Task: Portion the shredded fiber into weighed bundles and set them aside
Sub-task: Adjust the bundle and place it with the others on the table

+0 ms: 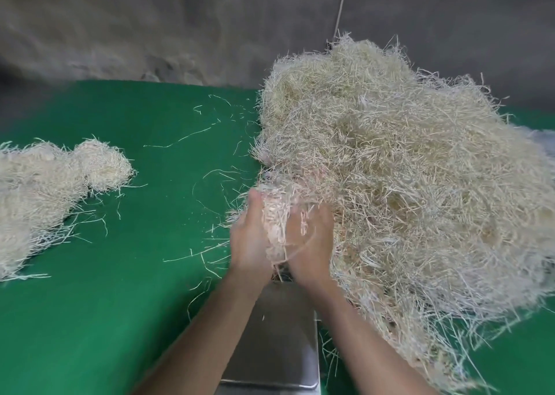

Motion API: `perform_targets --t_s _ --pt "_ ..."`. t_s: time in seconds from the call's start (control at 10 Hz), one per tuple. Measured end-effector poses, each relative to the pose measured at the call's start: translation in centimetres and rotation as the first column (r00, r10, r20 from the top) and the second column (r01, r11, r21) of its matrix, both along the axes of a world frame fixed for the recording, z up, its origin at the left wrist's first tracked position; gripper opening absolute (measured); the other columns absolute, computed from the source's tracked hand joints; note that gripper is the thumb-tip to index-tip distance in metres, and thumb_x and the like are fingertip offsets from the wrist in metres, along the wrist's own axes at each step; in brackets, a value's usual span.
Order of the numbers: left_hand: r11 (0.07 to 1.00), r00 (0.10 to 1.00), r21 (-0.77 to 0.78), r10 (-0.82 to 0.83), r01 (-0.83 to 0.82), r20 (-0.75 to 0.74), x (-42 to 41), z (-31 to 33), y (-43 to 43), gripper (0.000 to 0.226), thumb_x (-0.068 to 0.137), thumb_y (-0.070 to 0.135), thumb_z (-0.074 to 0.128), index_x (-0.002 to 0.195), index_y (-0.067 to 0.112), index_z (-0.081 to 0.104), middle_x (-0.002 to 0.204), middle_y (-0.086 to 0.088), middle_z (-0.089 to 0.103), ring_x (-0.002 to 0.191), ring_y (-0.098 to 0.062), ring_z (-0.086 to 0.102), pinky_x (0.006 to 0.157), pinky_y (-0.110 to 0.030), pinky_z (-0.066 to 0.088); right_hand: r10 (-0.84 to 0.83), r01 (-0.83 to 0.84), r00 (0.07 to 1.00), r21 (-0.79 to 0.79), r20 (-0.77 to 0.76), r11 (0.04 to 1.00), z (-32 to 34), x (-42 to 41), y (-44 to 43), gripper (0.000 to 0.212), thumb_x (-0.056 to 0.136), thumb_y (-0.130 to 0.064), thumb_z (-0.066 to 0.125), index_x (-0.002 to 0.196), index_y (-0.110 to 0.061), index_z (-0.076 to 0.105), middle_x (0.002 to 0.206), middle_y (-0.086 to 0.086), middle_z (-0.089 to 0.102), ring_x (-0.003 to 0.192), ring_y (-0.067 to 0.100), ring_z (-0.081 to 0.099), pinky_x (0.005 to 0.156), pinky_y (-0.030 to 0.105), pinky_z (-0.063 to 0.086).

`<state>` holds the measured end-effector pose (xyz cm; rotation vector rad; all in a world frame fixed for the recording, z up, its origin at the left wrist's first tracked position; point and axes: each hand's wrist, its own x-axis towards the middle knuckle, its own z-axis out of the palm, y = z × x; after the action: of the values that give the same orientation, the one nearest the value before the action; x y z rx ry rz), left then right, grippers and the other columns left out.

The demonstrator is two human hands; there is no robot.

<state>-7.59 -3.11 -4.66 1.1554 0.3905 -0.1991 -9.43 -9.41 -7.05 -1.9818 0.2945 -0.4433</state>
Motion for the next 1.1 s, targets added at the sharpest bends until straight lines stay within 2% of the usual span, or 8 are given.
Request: perform_targets --t_s 0.1,0.2,0.4,0.6,0.7,0.9,1.0,1.1 --pt "0.973 0.973 0.072 0.224 -0.22 -0.059 1.1 -0.1 0.5 0.046 0.088 0.053 0.055 0.065 0.014 0.054 0.059 -0.001 0.05 0.045 -0.014 0.051 0.047 -0.021 0.042 0.026 0.017 0.974 -0.187 0.225 0.982 -0.2 -0.9 1.0 0.03 0.094 -0.034 0.039 0.074 -0.018 0.055 0.069 -0.007 0.048 0.065 0.004 0.043 0.065 0.018 0.034" --pt "0.938 0.994 0.342 0.088 -0.063 -0.057 -0.3 -0.3 -0.6 0.051 0.092 0.056 0.045 0.06 0.018 0.039 0.037 0.011 0.028 0.032 -0.008 0.03 0.042 -0.024 0.026 0.045 -0.052 0.991 0.056 0.125 0.997 1.3 1.2 -1.8 0.05 0.098 -0.008 0.045 0.05 -0.019 0.037 0.052 0.005 0.047 0.051 0.025 0.045 0.064 0.045 0.048" --pt "0.974 0.992 0.226 -0.006 -0.024 0.129 1.3 0.7 1.1 0.025 0.1 0.026 0.043 0.076 0.023 0.049 0.075 0.007 0.053 0.055 0.002 0.057 0.052 -0.013 0.047 0.04 -0.045 0.978 0.019 0.205 0.999 1.3 -1.0 2.8 0.035 0.092 -0.03 0.042 0.057 -0.026 0.043 0.054 -0.009 0.045 0.052 0.013 0.046 0.052 0.03 0.04" --pt "0.983 1.0 0.184 -0.018 0.015 0.017 0.7 0.7 -0.3 0.033 0.098 0.026 0.044 0.065 0.021 0.042 0.066 0.003 0.043 0.055 -0.01 0.04 0.048 -0.019 0.038 -0.124 0.074 0.985 0.356 0.119 0.931 2.3 1.5 -0.7 0.041 0.099 -0.016 0.044 0.057 -0.018 0.044 0.053 -0.001 0.037 0.049 0.017 0.035 0.048 0.033 0.03" --pt "0.994 0.995 -0.106 -0.029 0.039 0.097 1.5 0.5 0.0 0.035 0.093 0.017 0.042 0.059 0.023 0.048 0.059 0.004 0.041 0.048 -0.008 0.038 0.048 -0.019 0.032 -0.07 0.032 0.967 0.157 0.244 0.987 1.0 -0.2 2.9 0.039 0.093 -0.023 0.041 0.055 -0.029 0.034 0.051 -0.011 0.035 0.045 0.015 0.034 0.042 0.034 0.028" --pt "0.917 0.998 0.394 -0.051 0.06 -0.033 1.1 0.5 -0.5 0.041 0.098 0.036 0.044 0.111 0.0 0.058 0.061 0.003 0.042 0.051 -0.01 0.039 0.049 -0.02 0.034 -0.025 -0.015 0.996 0.418 0.089 0.908 0.4 1.2 -2.9 0.025 0.097 -0.009 0.046 0.073 -0.016 0.047 0.074 -0.008 0.05 0.058 -0.004 0.044 0.062 0.02 0.041" --pt "0.925 0.999 0.38 -0.034 0.018 0.036 2.1 0.4 0.1 0.05 0.097 0.038 0.048 0.136 0.006 0.047 0.065 0.002 0.056 0.053 -0.006 0.043 0.058 -0.02 0.039 0.063 -0.119 0.989 0.468 0.133 0.876 -0.1 -0.2 -3.4 0.029 0.092 -0.056 0.042 0.119 -0.044 0.043 0.131 -0.007 0.046 0.098 0.001 0.05 0.081 0.016 0.04" --pt "0.884 0.983 0.465 -0.051 -0.038 0.178 1.9 1.0 -0.8 0.032 0.095 0.016 0.052 0.126 0.005 0.054 0.104 -0.006 0.065 0.065 0.002 0.055 0.067 -0.015 0.047 0.296 -0.351 0.93 0.289 0.22 0.891 0.3 -0.5 -3.1 0.046 0.086 -0.07 0.033 0.129 -0.07 0.018 0.142 -0.044 0.013 0.126 -0.023 0.021 0.097 0.015 0.022"
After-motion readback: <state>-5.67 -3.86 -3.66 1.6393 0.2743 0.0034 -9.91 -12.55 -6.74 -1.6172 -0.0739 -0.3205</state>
